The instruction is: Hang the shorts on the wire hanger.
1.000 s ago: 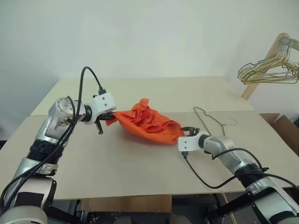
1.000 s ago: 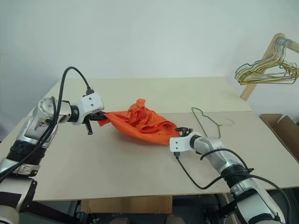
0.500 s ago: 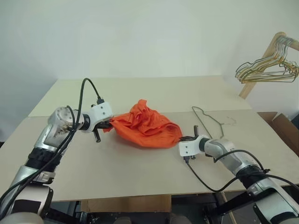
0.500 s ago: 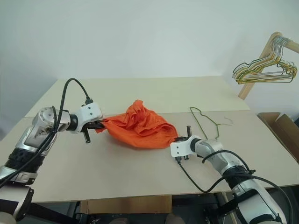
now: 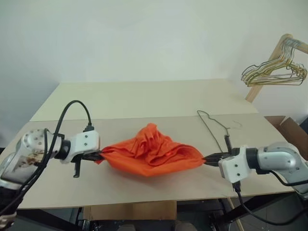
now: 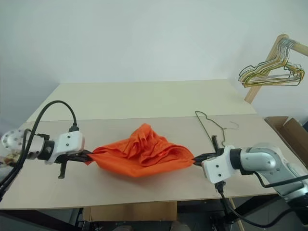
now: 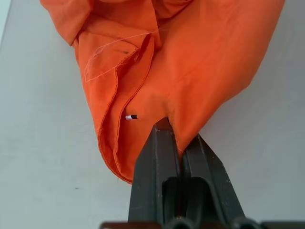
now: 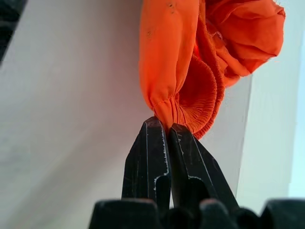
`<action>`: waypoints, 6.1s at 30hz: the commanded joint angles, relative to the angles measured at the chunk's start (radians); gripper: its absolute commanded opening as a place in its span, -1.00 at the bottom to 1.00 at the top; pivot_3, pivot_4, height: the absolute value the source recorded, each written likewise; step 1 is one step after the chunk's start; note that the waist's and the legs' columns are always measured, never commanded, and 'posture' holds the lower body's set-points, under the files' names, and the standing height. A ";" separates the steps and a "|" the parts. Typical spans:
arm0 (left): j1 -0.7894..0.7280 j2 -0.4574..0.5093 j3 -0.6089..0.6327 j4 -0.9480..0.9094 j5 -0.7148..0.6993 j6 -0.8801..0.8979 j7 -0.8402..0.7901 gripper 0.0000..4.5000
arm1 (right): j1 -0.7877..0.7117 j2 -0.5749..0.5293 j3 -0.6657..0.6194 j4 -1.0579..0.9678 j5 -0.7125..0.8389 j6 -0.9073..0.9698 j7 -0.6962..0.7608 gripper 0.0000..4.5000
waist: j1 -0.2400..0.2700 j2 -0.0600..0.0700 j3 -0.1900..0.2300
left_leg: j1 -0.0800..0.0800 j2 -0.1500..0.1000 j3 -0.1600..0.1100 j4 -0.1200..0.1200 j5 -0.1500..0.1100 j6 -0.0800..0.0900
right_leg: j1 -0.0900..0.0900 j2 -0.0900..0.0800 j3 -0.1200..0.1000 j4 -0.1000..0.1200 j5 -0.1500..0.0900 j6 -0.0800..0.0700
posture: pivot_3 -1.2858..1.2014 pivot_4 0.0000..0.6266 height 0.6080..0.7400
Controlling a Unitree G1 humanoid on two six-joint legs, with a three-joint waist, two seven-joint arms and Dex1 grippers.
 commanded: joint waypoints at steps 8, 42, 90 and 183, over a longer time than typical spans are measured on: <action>-0.737 -0.367 -0.134 0.658 0.269 -0.097 0.513 -1.00 | -0.707 0.481 0.036 0.565 -0.261 0.178 -0.387 -1.00 | 0.010 -0.004 0.004 | 0.008 -0.001 0.001 0.001 0.000 0.000 | 0.007 0.003 -0.001 0.001 0.001 -0.004 | 0.03 -1.00 1.00; -0.028 0.052 -0.007 0.024 -0.054 -0.228 0.137 -1.00 | -0.442 0.469 0.118 0.779 -0.194 -0.429 -0.437 -1.00 | -0.149 -0.003 0.001 | -0.011 -0.021 -0.011 -0.004 -0.002 0.006 | -0.021 -0.019 0.002 0.002 0.003 0.008 | 0.04 -1.00 1.00; 0.169 0.023 0.268 -0.087 -0.337 -0.173 -0.021 -0.08 | 0.136 -0.172 -0.081 0.164 0.298 0.033 -0.231 0.05 | 0.037 0.003 0.003 | 0.028 -0.014 -0.010 -0.012 -0.008 0.014 | 0.023 -0.017 -0.007 -0.011 -0.005 -0.001 | 0.06 -1.00 1.00; -0.818 -0.479 -0.062 0.665 -0.205 -0.017 0.083 0.77 | 0.024 0.152 -0.496 -0.202 -0.230 0.260 -0.474 -1.00 | -0.051 -0.001 -0.006 | -0.009 -0.023 -0.012 -0.001 -0.008 0.013 | -0.011 -0.019 -0.005 -0.009 0.000 0.008 | -0.12 -1.00 1.00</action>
